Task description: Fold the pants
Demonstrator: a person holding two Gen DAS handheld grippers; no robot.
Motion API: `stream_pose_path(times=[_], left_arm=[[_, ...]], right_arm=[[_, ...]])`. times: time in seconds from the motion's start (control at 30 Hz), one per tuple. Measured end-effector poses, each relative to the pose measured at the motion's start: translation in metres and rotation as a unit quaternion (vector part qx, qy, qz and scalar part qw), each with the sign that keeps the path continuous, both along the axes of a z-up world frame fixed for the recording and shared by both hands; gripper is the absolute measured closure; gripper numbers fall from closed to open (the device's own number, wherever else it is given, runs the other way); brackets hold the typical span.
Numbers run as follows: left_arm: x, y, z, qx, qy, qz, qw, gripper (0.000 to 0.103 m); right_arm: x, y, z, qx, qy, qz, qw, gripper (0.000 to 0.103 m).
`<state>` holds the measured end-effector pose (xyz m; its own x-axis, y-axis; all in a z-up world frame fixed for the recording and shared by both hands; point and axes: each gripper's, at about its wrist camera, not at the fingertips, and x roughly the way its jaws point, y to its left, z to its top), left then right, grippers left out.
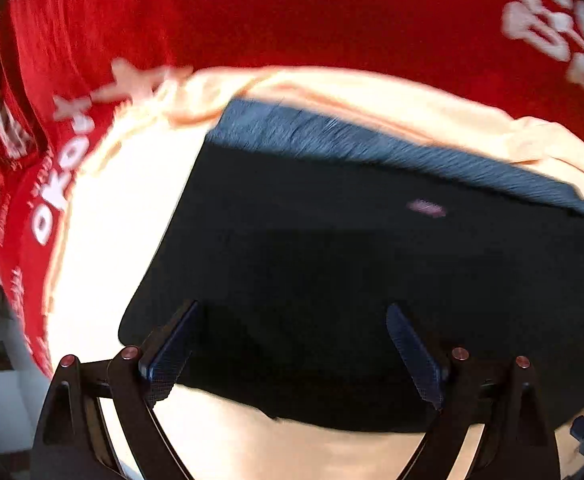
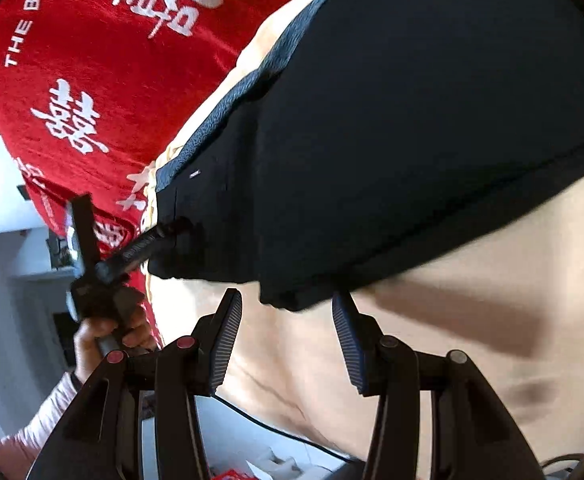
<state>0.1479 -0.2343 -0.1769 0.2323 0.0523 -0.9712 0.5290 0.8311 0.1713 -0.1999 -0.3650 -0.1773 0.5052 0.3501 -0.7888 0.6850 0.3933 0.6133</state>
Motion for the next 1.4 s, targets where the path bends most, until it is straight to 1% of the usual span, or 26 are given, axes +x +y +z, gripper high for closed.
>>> stream_pose_path(times=[0.03, 0.07, 0.1, 0.2, 0.23, 0.27, 0.3, 0.4, 0.43, 0.5, 0.57, 0.63, 0.67, 0.77, 0.8, 0.87, 0.9, 0.93, 0.97, 1.0, 1.1, 1.17, 1.2, 1.23, 1.33, 1.4], left_arm=[[0.003, 0.006, -0.003, -0.018, 0.005, 0.000, 0.9998, 0.009], [0.003, 0.007, -0.004, -0.020, -0.002, -0.004, 0.9998, 0.003], [0.002, 0.008, -0.005, -0.019, -0.009, -0.011, 0.9997, 0.001], [0.006, 0.015, -0.008, -0.039, 0.005, -0.011, 0.9992, 0.001], [0.009, 0.017, -0.009, -0.044, 0.011, -0.011, 0.9989, 0.001], [0.011, 0.019, -0.010, -0.047, 0.015, -0.015, 0.9987, 0.001], [0.013, 0.020, -0.009, -0.046, 0.015, -0.021, 0.9986, 0.001], [0.014, 0.025, -0.006, -0.042, 0.012, -0.040, 0.9983, 0.001], [0.015, 0.029, -0.006, -0.043, 0.012, -0.042, 0.9981, 0.001], [0.019, 0.039, -0.010, -0.040, 0.007, -0.043, 0.9983, 0.001], [0.022, 0.048, -0.015, -0.048, 0.010, -0.042, 0.9979, 0.000], [0.023, 0.051, -0.014, -0.049, 0.009, -0.041, 0.9979, 0.000], [0.024, 0.051, -0.014, -0.044, 0.006, -0.042, 0.9981, 0.000], [0.021, 0.048, -0.007, -0.022, 0.003, -0.046, 0.9987, 0.001], [0.016, 0.045, -0.001, -0.021, 0.004, -0.050, 0.9985, 0.001], [0.000, 0.033, 0.017, -0.046, 0.006, -0.072, 0.9963, 0.001], [-0.011, 0.026, 0.024, -0.054, 0.006, -0.082, 0.9951, 0.001], [-0.024, 0.012, 0.031, -0.067, 0.007, -0.101, 0.9926, 0.001], [-0.032, 0.002, 0.032, -0.075, 0.010, -0.113, 0.9907, 0.001], [-0.044, -0.015, 0.033, -0.083, 0.017, -0.130, 0.9878, 0.001], [-0.068, -0.055, 0.024, -0.093, 0.023, -0.153, 0.9835, 0.001], [-0.082, -0.081, 0.010, -0.101, 0.048, -0.152, 0.9821, 0.001], [-0.090, -0.088, 0.006, -0.100, 0.054, -0.153, 0.9816, 0.001], [-0.097, -0.093, -0.001, -0.094, 0.058, -0.157, 0.9815, 0.001], [-0.117, -0.092, -0.020, -0.066, 0.062, -0.171, 0.9811, 0.001], [-0.118, -0.079, -0.023, -0.083, 0.064, -0.156, 0.9822, 0.001]], right_arm=[[0.001, 0.002, -0.001, -0.001, 0.001, -0.002, 1.000, 0.052], [0.005, 0.004, -0.004, 0.000, 0.000, -0.005, 1.000, 0.052], [0.009, 0.006, -0.007, 0.000, 0.000, -0.009, 1.000, 0.052], [0.011, 0.003, -0.014, 0.014, 0.007, -0.028, 0.999, 0.052], [0.014, 0.001, -0.017, 0.023, 0.013, -0.037, 0.999, 0.055], [0.018, -0.002, -0.015, 0.024, 0.019, -0.040, 0.999, 0.065], [0.021, -0.005, -0.008, 0.012, 0.023, -0.036, 0.999, 0.093], [0.029, -0.002, 0.026, -0.044, 0.007, -0.001, 0.999, 0.095], [0.028, 0.003, 0.030, -0.060, 0.014, 0.010, 0.998, 0.095], [0.020, 0.013, 0.021, -0.076, 0.047, 0.021, 0.996, 0.095], [0.008, 0.020, -0.002, -0.063, 0.082, 0.012, 0.995, 0.095], [-0.004, 0.024, -0.003, -0.054, 0.079, 0.006, 0.995, 0.095], [-0.006, 0.026, -0.001, -0.054, 0.088, 0.015, 0.995, 0.095], [-0.026, 0.025, 0.014, -0.058, 0.109, 0.047, 0.991, 0.094], [-0.033, 0.019, 0.025, -0.079, 0.111, 0.050, 0.989, 0.093], [-0.041, -0.001, 0.048, -0.132, 0.119, 0.056, 0.982, 0.084], [-0.042, -0.013, 0.057, -0.152, 0.124, 0.057, 0.979, 0.067], [-0.044, -0.026, 0.064, -0.164, 0.126, 0.051, 0.977, 0.048], [-0.048, -0.041, 0.069, -0.167, 0.120, 0.033, 0.978, 0.044], [-0.052, -0.053, 0.071, -0.159, 0.114, 0.012, 0.981, 0.044], [-0.069, -0.090, 0.055, -0.104, 0.113, -0.075, 0.985, 0.045], [-0.076, -0.106, 0.039, -0.073, 0.100, -0.121, 0.985, 0.061], [-0.077, -0.111, 0.033, -0.061, 0.096, -0.136, 0.984, 0.077], [-0.080, -0.113, 0.029, -0.055, 0.096, -0.151, 0.982, 0.089], [-0.085, -0.100, 0.025, -0.063, 0.084, -0.159, 0.982, 0.093], [-0.097, -0.092, 0.024, -0.057, 0.079, -0.161, 0.982, 0.093]])
